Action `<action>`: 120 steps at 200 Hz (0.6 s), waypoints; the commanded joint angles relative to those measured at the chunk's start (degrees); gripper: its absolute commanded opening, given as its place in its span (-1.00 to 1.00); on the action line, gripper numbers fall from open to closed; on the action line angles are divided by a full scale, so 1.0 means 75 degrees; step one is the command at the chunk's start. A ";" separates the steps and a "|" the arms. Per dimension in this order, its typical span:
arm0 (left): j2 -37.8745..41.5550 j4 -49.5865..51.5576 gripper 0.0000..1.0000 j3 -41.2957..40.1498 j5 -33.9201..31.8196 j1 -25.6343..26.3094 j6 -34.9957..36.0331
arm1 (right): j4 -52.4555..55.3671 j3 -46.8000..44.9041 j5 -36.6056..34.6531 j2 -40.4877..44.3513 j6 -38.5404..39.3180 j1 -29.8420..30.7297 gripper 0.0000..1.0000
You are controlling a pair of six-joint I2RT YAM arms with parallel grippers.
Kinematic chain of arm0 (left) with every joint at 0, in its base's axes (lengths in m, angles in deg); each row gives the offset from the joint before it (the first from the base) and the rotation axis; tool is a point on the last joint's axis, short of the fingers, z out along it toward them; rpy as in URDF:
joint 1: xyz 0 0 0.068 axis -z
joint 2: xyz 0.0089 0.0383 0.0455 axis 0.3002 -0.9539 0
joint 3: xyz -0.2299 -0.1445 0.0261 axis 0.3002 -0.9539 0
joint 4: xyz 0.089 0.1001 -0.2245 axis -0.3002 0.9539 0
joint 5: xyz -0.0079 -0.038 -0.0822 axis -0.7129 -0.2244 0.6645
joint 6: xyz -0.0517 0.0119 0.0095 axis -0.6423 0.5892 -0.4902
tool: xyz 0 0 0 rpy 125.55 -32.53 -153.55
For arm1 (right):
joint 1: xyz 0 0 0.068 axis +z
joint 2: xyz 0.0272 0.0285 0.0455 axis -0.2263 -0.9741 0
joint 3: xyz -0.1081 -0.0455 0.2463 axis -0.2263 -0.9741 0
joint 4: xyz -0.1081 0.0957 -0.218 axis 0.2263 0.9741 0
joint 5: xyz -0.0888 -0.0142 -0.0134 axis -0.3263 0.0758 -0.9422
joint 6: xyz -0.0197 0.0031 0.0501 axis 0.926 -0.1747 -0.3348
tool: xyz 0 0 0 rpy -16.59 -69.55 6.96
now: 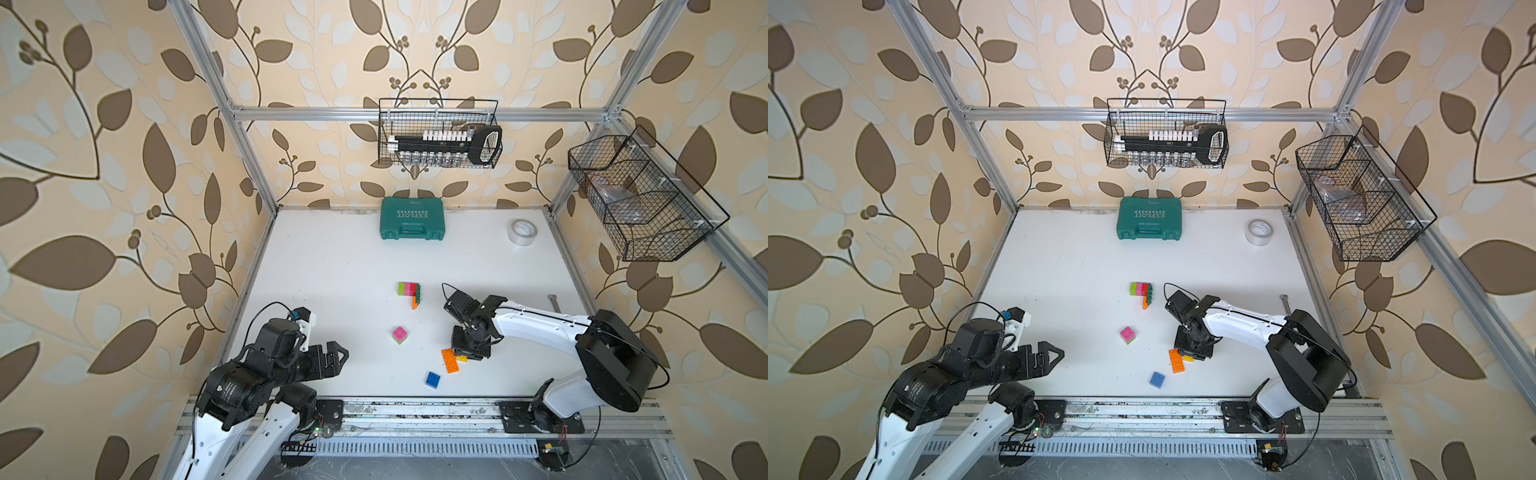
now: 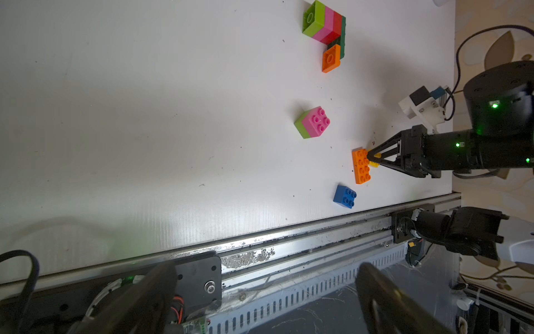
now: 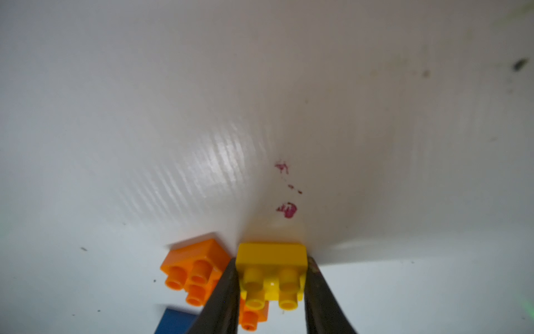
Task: Assemble the letter r with lego
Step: Move the lego brick at the center of the board, then pick up the lego brick from the center of the board.
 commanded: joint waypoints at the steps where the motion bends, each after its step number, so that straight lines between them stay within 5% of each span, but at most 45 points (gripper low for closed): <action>1: -0.0124 -0.0052 0.98 -0.0013 0.0058 -0.0101 0.0163 | 0.0108 0.0380 -0.0080 -0.0222 0.0201 -0.0036 -0.12; 26: -0.0125 -0.0050 0.98 -0.0014 0.0049 -0.0101 0.0163 | 0.0543 0.0574 -0.0314 -0.0204 0.0564 -0.0044 0.07; 67: -0.0149 -0.0062 0.98 -0.0014 0.0053 -0.0101 0.0163 | 0.1488 0.1032 -0.1055 0.0321 0.1596 -0.0053 0.08; 120: -0.0244 -0.0073 0.98 -0.0014 0.0077 -0.0100 0.0176 | 0.1205 0.1668 -0.0220 0.0247 0.4129 0.0508 0.11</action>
